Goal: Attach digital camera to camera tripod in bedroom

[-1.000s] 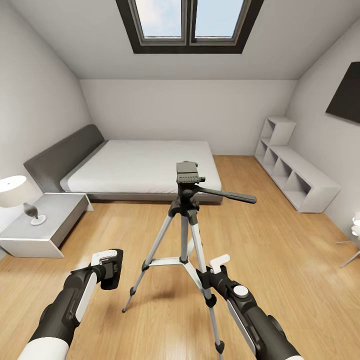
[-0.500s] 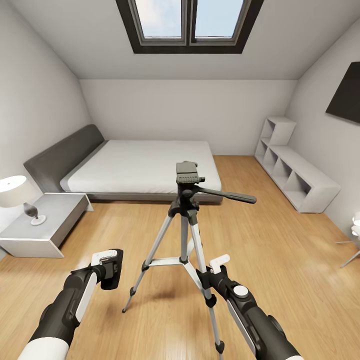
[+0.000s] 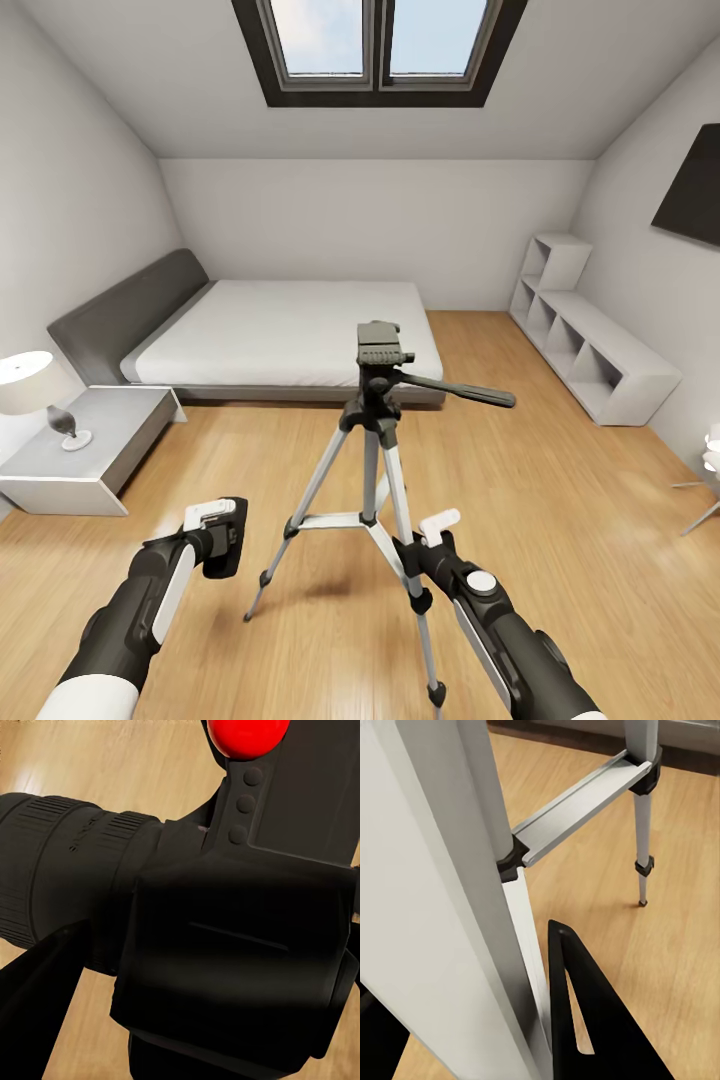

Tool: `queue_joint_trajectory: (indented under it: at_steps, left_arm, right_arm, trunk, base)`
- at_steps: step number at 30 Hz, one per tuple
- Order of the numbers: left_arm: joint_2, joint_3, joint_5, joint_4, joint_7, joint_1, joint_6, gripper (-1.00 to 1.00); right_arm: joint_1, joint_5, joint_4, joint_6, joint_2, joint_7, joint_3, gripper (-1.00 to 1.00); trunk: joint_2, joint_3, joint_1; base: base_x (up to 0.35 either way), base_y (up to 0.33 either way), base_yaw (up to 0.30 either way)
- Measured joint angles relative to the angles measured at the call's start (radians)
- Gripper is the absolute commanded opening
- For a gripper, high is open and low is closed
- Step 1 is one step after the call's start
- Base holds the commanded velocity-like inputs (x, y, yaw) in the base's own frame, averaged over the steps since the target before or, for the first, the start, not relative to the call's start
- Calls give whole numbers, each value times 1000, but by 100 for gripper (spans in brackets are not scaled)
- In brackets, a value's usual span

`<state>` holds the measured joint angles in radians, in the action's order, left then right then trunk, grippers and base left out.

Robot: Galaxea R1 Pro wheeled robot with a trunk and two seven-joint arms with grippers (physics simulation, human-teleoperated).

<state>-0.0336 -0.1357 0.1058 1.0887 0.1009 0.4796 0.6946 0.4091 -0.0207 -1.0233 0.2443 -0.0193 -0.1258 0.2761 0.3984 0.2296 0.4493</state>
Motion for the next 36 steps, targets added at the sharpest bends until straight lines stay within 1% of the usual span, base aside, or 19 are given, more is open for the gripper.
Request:
queue_joint_trajectory:
  at_steps: [2, 6, 15, 20, 21, 23, 26, 27, 31, 32, 36]
  left_arm:
    - [0, 0, 0, 4, 0, 0, 0, -100]
    - [0, -3, 0, 8, -1, 0, 1, -100]
    - [-3, -6, -1, 13, -1, 0, 1, -100]
    - [-3, -2, 0, 67, -1, 0, 12, -100]
    - [2, 0, 1, 96, 0, 1, 19, -100]
    - [10, 1, -1, 124, 0, 4, 32, -100]
    - [18, 2, -2, 161, 0, 16, 76, -100]
    - [22, 3, 1, 182, -1, 32, 119, -100]
    - [26, 3, 1, 219, -1, 82, 209, -100]
    - [27, 3, 1, 235, -1, 107, 240, -100]
    - [30, 3, 2, 272, 0, 160, 279, -100]
  right_arm:
    - [0, 4, 12, -14, 0, 7, -1, -100]
    - [0, 0, 13, -14, 1, 18, -1, -100]
    - [0, 1, 11, -12, 3, 15, -3, -100]
    - [0, 0, 10, -11, 5, 14, -3, -100]
    - [0, 0, 8, -7, 4, 16, -3, -100]
    - [0, 0, 6, -5, 3, 19, -3, -100]
    - [0, 1, 5, -2, 2, 20, -2, -100]
    - [0, 0, 5, -2, 3, 20, -2, -100]
    - [0, 0, 4, -1, 2, 20, -2, -100]
    - [0, 0, 3, 1, 2, 21, -2, -100]
    - [0, 0, 1, 4, 0, 25, -1, -100]
  trunk:
    - [0, 0, 0]
    - [0, 0, 0]
    - [0, 0, 0]
    - [0, 0, 0]
    - [0, 0, 0]
    - [0, 0, 0]
    - [0, 0, 0]
    - [0, 0, 0]
    - [0, 0, 0]
    - [0, 0, 0]
    - [0, 0, 0]
  base:
    - [0, 0, 0]
    - [0, 0, 0]
    - [0, 0, 0]
    - [0, 0, 0]
    - [0, 0, 0]
    - [0, 0, 0]
    - [0, 0, 0]
    - [0, 0, 0]
    - [0, 0, 0]
    - [0, 0, 0]
    - [0, 0, 0]
